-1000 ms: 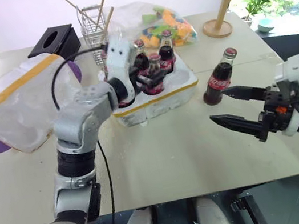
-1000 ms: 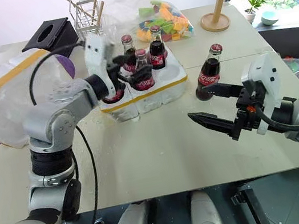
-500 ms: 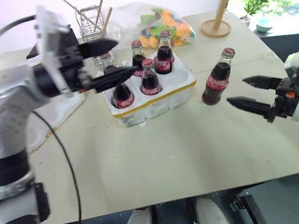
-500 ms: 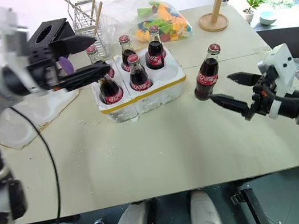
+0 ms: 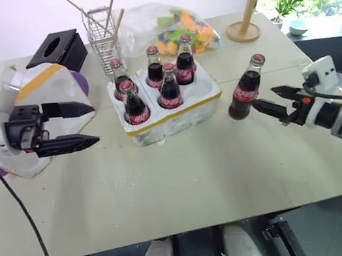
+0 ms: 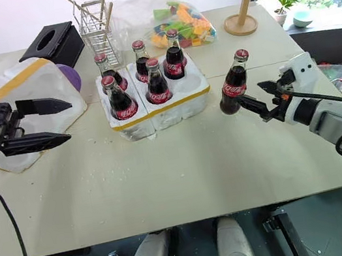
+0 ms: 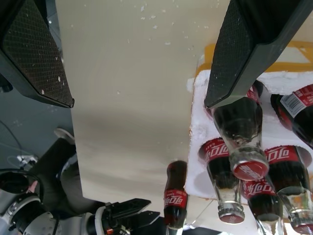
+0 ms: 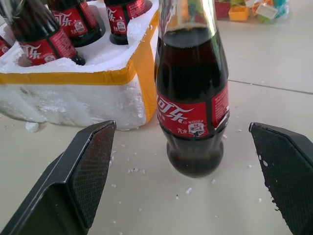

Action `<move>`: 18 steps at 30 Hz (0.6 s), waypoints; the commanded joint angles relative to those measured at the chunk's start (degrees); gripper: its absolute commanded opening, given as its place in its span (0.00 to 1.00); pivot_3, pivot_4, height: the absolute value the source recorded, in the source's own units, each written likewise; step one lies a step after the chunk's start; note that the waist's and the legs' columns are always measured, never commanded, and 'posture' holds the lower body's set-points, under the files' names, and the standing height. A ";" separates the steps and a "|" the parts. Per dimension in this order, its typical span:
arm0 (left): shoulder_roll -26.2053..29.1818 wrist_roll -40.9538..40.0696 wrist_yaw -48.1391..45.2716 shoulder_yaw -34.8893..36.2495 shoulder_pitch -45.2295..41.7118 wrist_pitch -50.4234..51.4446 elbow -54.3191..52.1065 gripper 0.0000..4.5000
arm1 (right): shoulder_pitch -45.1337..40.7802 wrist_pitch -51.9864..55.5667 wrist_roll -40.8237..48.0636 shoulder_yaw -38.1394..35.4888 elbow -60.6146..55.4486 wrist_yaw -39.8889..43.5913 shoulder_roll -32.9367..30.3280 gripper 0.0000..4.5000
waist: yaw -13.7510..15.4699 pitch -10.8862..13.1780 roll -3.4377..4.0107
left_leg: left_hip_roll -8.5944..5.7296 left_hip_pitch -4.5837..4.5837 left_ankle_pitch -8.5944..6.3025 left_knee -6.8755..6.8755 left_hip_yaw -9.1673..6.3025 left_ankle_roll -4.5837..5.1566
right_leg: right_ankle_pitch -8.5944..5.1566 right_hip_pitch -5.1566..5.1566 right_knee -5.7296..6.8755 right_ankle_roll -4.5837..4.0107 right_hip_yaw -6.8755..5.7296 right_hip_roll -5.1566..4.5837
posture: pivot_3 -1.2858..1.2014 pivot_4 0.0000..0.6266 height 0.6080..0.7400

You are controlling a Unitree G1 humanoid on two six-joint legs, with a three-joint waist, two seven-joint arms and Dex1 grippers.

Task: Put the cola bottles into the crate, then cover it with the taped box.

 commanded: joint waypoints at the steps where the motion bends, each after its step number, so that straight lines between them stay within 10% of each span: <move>1: 0.08 0.64 1.20 1.40 0.81 -2.17 -2.00 0.99 | -3.24 -2.07 -1.97 0.89 1.83 0.55 1.56 1.00 | -0.05 0.00 0.01 | 0.00 0.00 0.00 -0.01 0.00 0.00 | 0.00 -0.01 0.00 0.00 0.00 0.00 | 0.52 0.24 1.00; 10: -0.74 -1.84 4.00 3.12 2.71 -0.93 -4.96 0.99 | -14.30 -8.45 -9.77 6.48 17.45 2.92 8.93 1.00 | -1.15 0.02 0.04 | 0.00 0.01 0.00 -0.05 0.00 -0.01 | 0.13 -0.06 0.07 0.21 0.00 0.06 | 0.52 0.24 1.00; 15: -0.78 -2.32 5.74 4.08 3.99 -1.08 -6.45 1.00 | -15.33 -10.28 -11.58 6.44 18.27 4.24 9.83 0.63 | -1.38 0.04 0.08 | -0.01 0.01 0.00 -0.10 0.01 -0.01 | 0.14 -0.11 0.10 0.23 0.01 0.06 | 0.52 0.24 1.00; 18: -0.62 -2.93 6.71 5.24 4.97 -0.86 -7.13 1.00 | -15.60 -10.25 -10.67 4.62 13.63 4.72 9.03 0.60 | -1.57 0.15 0.26 | 0.02 0.01 0.00 -0.11 -0.02 -0.01 | 0.14 -0.13 0.13 0.22 0.00 0.11 | 0.52 0.24 1.00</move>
